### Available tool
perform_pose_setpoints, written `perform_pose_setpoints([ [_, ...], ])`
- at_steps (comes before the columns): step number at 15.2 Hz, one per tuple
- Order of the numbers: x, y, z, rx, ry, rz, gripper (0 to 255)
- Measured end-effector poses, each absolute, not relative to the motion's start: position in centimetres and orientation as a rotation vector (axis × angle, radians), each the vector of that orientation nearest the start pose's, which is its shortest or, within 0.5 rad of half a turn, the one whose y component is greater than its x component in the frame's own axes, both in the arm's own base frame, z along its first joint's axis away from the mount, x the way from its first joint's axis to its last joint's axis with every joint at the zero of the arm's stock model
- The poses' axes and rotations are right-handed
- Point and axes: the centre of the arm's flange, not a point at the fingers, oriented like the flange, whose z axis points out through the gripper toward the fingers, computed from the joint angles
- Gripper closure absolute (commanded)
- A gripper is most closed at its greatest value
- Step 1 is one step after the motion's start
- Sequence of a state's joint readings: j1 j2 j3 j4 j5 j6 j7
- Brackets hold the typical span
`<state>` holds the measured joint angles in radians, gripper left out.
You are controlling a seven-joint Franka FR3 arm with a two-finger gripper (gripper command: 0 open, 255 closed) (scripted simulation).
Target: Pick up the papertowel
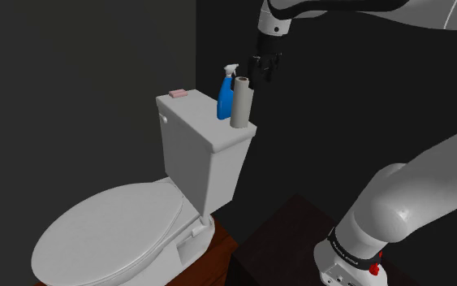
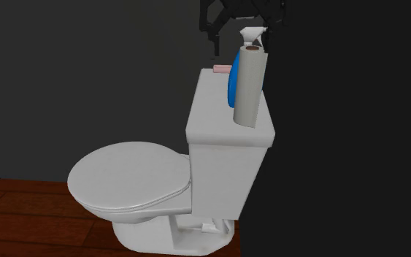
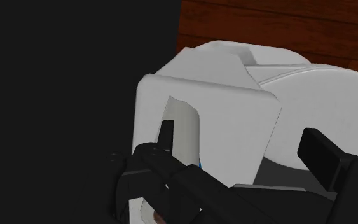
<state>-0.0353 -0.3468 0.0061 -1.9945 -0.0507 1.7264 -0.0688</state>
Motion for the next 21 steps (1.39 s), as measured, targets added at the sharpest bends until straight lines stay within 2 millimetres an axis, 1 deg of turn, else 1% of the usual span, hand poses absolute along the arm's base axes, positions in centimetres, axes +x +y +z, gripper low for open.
perform_pose_setpoints([
  [1, 46.7, -2.1, 61.1, -3.189, -0.068, -0.111, 0],
  [3, 49.8, -3.2, 61.1, -3.177, -0.058, -0.091, 0],
  [5, 52.4, -4.0, 60.7, -3.165, -0.047, -0.071, 0],
  [8, 56.3, -5.7, 60.5, -3.146, -0.033, -0.04, 0],
  [9, 57.9, -6.1, 60.5, -3.14, -0.027, -0.032, 0],
  [10, 58.9, -6.6, 60.1, -3.135, -0.023, -0.022, 0],
  [11, 59.8, -6.8, 59.9, -3.132, -0.021, -0.016, 0],
  [14, 60.3, -6.9, 58.5, -3.13, -0.02, -0.012, 0],
  [18, 60.3, -6.8, 56.5, -3.129, -0.02, -0.012, 0],
  [19, 60.3, -6.8, 56.3, -3.129, -0.02, -0.012, 255],
  [21, 60.3, -6.8, 56.3, -3.13, -0.02, -0.014, 255],
])
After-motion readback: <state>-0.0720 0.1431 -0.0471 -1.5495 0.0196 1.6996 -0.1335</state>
